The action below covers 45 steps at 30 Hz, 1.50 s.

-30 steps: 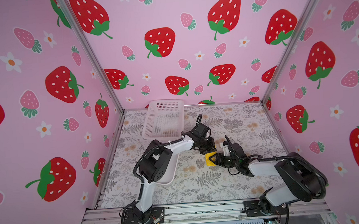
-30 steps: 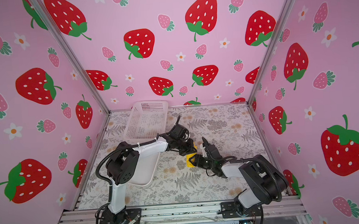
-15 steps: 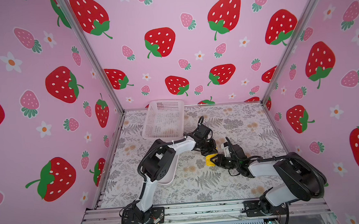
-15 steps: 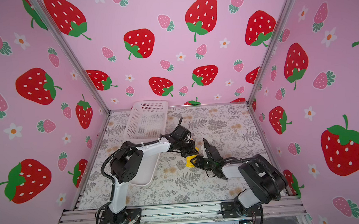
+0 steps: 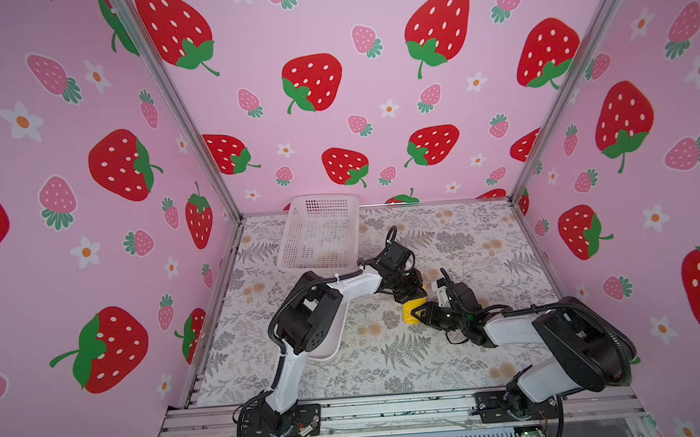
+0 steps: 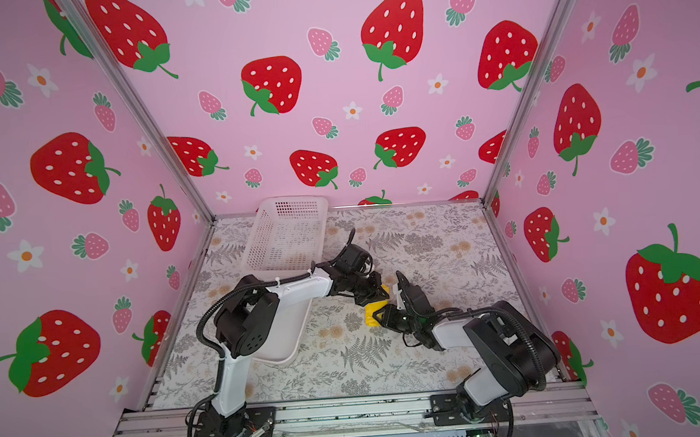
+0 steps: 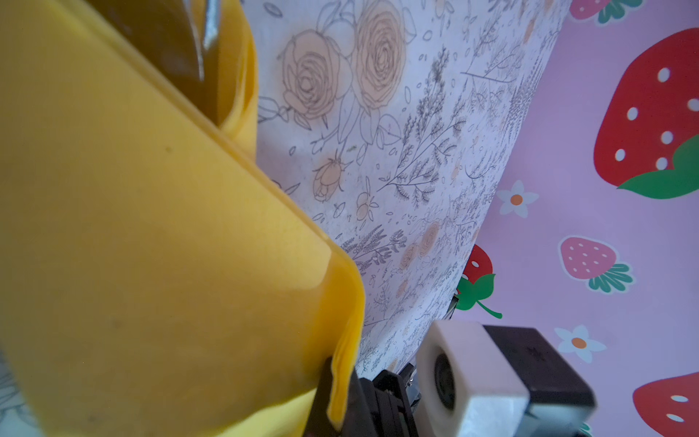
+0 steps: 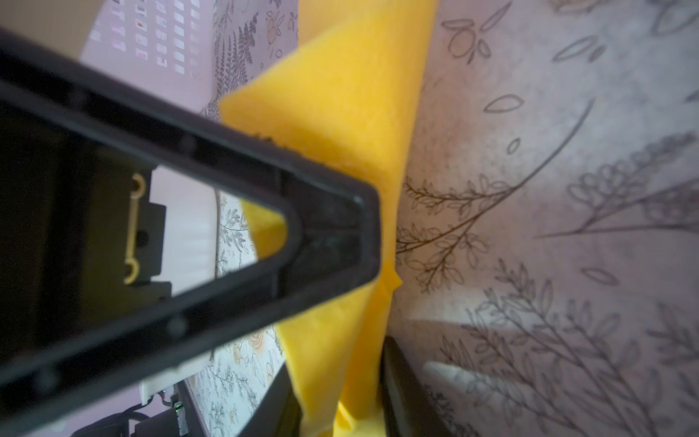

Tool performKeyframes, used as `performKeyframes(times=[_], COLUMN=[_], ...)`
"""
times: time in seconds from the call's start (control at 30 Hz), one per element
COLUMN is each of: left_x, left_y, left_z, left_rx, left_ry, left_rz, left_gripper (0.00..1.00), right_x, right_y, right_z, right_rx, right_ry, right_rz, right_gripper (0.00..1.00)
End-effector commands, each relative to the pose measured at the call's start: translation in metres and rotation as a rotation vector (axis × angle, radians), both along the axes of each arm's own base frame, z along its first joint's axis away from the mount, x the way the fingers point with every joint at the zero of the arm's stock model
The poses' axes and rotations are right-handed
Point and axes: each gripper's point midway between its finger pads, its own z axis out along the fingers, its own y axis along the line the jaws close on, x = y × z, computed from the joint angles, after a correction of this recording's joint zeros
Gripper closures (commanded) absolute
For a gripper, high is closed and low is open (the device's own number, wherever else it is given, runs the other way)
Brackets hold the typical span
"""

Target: Place the utensils on the paper napkin and roll it up

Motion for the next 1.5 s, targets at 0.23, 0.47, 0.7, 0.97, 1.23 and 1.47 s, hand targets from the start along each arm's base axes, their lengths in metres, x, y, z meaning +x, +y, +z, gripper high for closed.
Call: performKeyframes(times=[0.23, 0.47, 0.7, 0.97, 1.23, 1.47], left_x=[0.001, -0.001, -0.001, 0.000, 0.002, 0.012], left_y=[-0.009, -0.008, -0.008, -0.010, -0.008, 0.016], left_z=[-0.001, -0.005, -0.005, -0.002, 0.024, 0.051], left_rx=[-0.036, -0.030, -0.031, -0.038, -0.062, -0.031], left_ry=[0.014, 0.020, 0.022, 0.017, -0.044, -0.145], left_rz=[0.005, 0.004, 0.004, -0.002, -0.038, -0.034], left_gripper=[1.00, 1.00, 1.00, 1.00, 0.83, 0.69], right_x=[-0.006, -0.001, 0.009, 0.006, -0.003, -0.004], right_y=[-0.005, -0.007, -0.011, -0.012, -0.018, -0.019], right_z=[-0.011, -0.001, 0.005, -0.005, -0.011, -0.013], right_rx=[-0.020, 0.005, 0.045, 0.053, 0.038, 0.037], right_ry=[0.033, 0.023, 0.026, 0.055, 0.066, 0.070], right_rz=[-0.016, -0.048, -0.134, -0.146, -0.138, -0.134], right_gripper=[0.73, 0.64, 0.60, 0.71, 0.78, 0.79])
